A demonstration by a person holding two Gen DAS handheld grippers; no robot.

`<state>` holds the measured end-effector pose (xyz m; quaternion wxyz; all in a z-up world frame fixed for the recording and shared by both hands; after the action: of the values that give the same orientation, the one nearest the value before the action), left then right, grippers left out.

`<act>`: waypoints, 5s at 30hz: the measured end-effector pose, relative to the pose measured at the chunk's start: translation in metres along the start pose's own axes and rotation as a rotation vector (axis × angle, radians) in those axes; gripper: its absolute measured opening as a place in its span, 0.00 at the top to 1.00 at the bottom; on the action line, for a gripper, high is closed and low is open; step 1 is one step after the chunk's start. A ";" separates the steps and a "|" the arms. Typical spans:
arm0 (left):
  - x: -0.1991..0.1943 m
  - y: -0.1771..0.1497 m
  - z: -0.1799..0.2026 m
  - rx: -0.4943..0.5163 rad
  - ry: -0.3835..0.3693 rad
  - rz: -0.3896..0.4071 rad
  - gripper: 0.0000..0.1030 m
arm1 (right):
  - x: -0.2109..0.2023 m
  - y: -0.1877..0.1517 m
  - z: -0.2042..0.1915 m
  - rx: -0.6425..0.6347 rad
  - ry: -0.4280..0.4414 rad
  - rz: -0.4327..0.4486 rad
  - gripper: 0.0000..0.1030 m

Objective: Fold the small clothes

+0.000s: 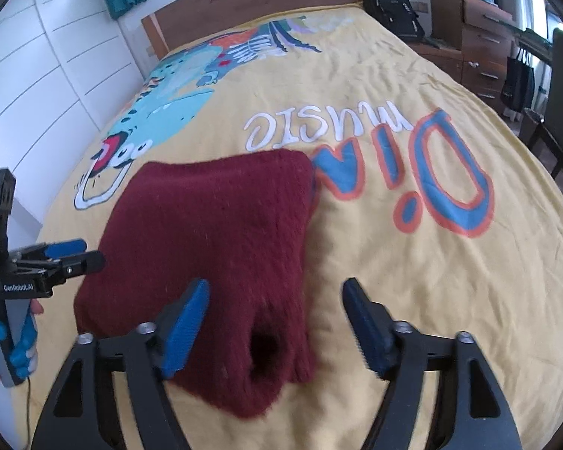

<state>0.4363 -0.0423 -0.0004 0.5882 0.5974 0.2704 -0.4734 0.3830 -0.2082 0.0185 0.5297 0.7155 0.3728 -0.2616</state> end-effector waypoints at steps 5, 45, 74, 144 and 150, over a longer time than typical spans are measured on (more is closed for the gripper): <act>0.023 0.008 -0.014 -0.086 -0.049 -0.033 0.12 | 0.043 0.005 0.004 0.026 0.022 -0.108 0.22; -0.022 -0.030 -0.108 -0.099 -0.130 -0.060 0.33 | 0.075 -0.016 -0.086 -0.042 0.281 -0.179 0.54; -0.028 -0.088 -0.069 -0.023 0.048 -0.031 0.15 | 0.044 -0.063 -0.011 0.032 0.087 -0.111 0.38; -0.306 -0.290 -0.034 -0.116 0.309 0.504 0.01 | -0.264 -0.239 -0.134 -0.047 -0.261 0.369 0.00; -0.311 -0.292 -0.031 -0.104 0.338 0.525 0.01 | -0.263 -0.243 -0.132 -0.048 -0.276 0.369 0.00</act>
<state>0.0611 0.1076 0.1396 0.6667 0.6861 0.2250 -0.1849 0.0290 -0.1110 0.1239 0.6313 0.7162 0.1657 -0.2470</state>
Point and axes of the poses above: each gripper's, at about its wrist camera, not at the fingertips, and x roughly the way its jaws point, z to its right, y to its top, the point moved 4 cm from there along x, roughly the way its jaws point, and after that the axes turned 5 degrees about y, right-handed, at the moved point
